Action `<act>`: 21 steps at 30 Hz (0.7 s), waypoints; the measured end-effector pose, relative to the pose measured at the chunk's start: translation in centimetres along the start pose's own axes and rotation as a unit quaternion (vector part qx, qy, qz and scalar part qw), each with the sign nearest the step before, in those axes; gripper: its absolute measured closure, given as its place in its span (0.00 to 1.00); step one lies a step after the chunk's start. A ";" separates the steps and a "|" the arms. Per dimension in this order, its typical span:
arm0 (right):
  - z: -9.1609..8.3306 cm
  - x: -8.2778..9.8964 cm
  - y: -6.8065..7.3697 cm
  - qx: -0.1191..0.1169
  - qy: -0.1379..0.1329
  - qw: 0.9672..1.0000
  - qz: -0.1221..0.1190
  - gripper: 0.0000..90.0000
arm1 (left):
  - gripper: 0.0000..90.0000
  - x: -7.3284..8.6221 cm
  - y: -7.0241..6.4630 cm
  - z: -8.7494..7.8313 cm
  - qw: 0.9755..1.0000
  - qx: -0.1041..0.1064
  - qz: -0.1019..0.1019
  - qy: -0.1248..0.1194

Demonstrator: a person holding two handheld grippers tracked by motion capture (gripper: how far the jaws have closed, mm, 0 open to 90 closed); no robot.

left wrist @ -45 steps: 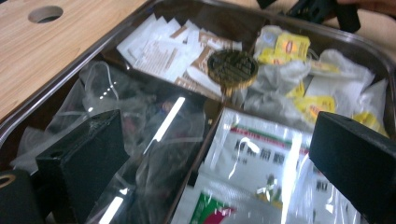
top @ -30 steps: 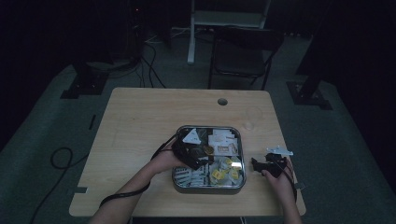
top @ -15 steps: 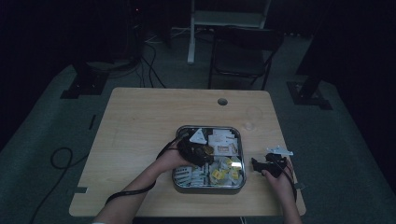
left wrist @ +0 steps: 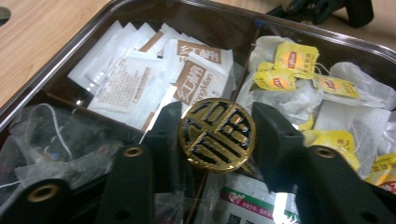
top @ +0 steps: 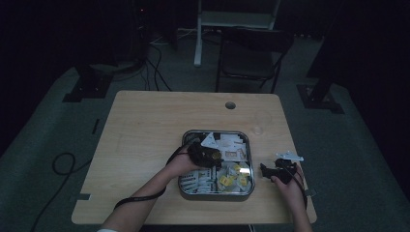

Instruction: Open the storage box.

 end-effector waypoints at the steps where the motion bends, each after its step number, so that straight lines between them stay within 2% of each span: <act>1: 0.0 0.0 0.0 0.000 0.000 1.000 0.000 0.14 | 0.65 0.0 0.0 0.0 1.000 0.000 0.000 0.001; 3: 0.0 0.0 0.0 0.000 0.000 1.000 0.000 0.14 | 0.65 -0.1 0.0 0.0 1.000 -0.002 0.000 0.006; 8: 0.0 0.0 0.0 0.000 0.000 1.000 0.000 0.14 | 0.66 0.0 0.0 -0.1 1.000 0.001 -0.004 -0.003; 16: 0.0 0.0 0.0 0.000 0.000 1.000 0.000 0.14 | 0.66 -0.4 -0.1 -0.4 1.000 -0.004 0.000 0.004; 20: 0.0 0.0 0.0 0.000 -0.001 1.000 -0.002 0.14 | 0.66 -1.3 0.0 -1.3 1.000 -0.016 0.001 -0.009; 21: 0.0 0.0 0.0 0.000 0.000 1.000 -0.001 0.14 | 0.66 -1.5 0.0 -1.6 1.000 -0.018 0.006 -0.006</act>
Point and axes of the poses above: each handheld gripper's, and its own axes: z roughly forward along the jaws, x roughly out of its underside, y roughly to its left, the point moved 3 cm from there along z, roughly forward along the jaws, and after that the axes turned 9 degrees about x, right-handed, at the moved point
